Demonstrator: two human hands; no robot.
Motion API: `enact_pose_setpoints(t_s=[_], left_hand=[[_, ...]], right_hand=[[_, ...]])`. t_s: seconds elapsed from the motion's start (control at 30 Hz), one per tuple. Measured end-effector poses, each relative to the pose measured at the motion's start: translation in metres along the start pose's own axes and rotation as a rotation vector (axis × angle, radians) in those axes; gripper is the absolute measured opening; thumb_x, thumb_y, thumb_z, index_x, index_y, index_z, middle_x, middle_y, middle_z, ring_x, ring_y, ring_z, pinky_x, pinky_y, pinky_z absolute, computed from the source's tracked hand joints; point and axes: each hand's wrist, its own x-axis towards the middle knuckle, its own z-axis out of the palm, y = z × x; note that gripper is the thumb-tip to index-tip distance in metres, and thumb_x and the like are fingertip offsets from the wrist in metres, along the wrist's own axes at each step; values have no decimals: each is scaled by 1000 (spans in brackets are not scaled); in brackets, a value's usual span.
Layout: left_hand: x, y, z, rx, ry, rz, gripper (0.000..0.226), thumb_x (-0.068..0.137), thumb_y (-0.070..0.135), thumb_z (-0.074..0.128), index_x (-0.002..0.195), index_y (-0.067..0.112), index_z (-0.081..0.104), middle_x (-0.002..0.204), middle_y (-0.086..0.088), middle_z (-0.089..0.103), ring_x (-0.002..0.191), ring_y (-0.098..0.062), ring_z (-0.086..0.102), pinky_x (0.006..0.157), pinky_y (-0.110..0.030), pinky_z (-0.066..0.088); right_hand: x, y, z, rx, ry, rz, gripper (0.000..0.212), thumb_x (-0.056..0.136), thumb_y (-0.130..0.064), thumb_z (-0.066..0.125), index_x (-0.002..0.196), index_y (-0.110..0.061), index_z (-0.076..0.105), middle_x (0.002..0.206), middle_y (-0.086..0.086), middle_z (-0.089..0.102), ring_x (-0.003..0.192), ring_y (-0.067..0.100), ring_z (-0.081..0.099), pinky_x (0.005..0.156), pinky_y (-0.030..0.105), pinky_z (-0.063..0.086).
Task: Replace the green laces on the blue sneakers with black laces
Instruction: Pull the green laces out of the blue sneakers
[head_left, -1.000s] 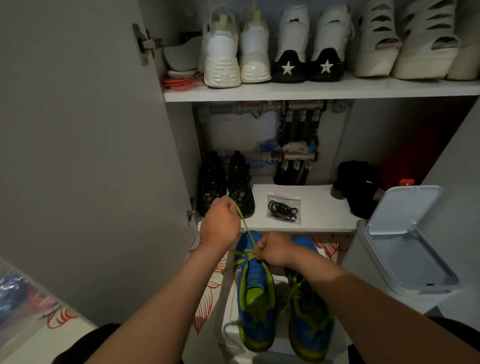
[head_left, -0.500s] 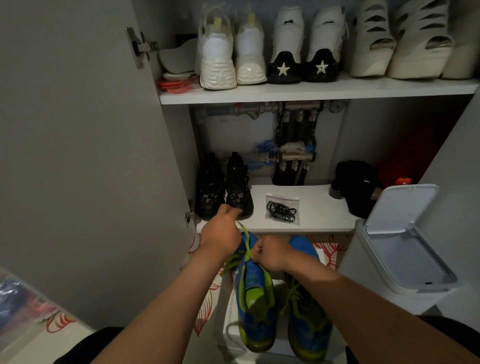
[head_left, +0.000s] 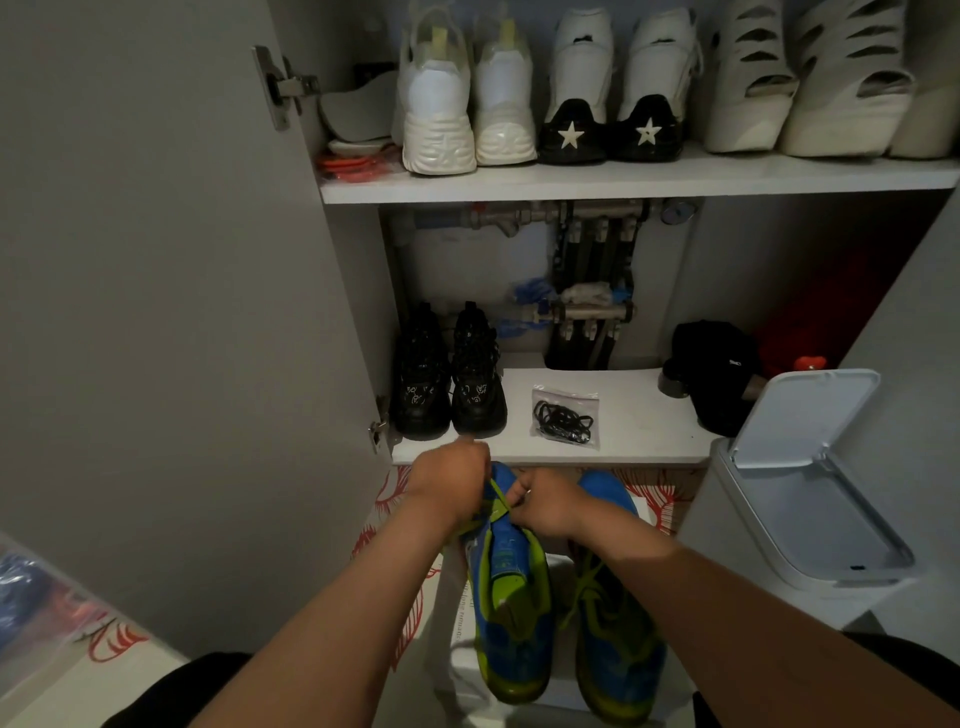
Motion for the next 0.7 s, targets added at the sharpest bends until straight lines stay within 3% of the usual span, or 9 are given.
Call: enact_pose_setpoints(t_s=[0.07,0.2,0.3,0.43,0.57,0.7], left_hand=[[1,-3,-5,-87,133,-115,25,88,9,59,111,16,56,115,-5,52,96,-27,62,74,-38,47],[6,-13,-12,-353,329,-231,14,89,3,51,92,17,50,102,-4,50,71,-20,49,60,-30,34],[7,-15,-12,-443,354,-233,13,99,15,42,94,15,54,101,-5,54,76,-23,53,64,-31,34],[5,-16,-11,-211,141,-280,17,96,19,46,104,14,61,108,-7,64,96,-27,63,69,-29,39],[-6,-21,-3,80,-185,-342,37,91,15,50,128,12,57,133,-13,52,119,-29,55,90,-35,48],[-4,-14,5,-82,-194,-114,39,90,16,52,127,21,62,129,-8,52,119,-28,52,96,-39,48]], right_hand=[[1,0,-2,-20,6,31,17,83,-5,68,90,-21,71,105,0,71,102,17,65,94,28,53],[3,2,-4,-118,-21,43,25,84,-3,63,104,-15,74,109,-1,70,99,15,64,87,24,53],[1,0,-3,-118,5,33,32,82,0,62,104,-22,71,100,-5,63,93,14,61,82,24,53],[-2,-4,-1,-182,35,-11,38,81,2,60,101,-29,67,106,-2,65,99,19,65,87,33,57],[-3,-2,1,-302,45,-69,36,84,-5,63,110,-29,72,119,-5,67,106,16,63,90,24,52],[-5,-4,2,-462,100,-127,28,88,-18,64,113,-28,73,122,-4,68,111,19,63,95,29,51]])
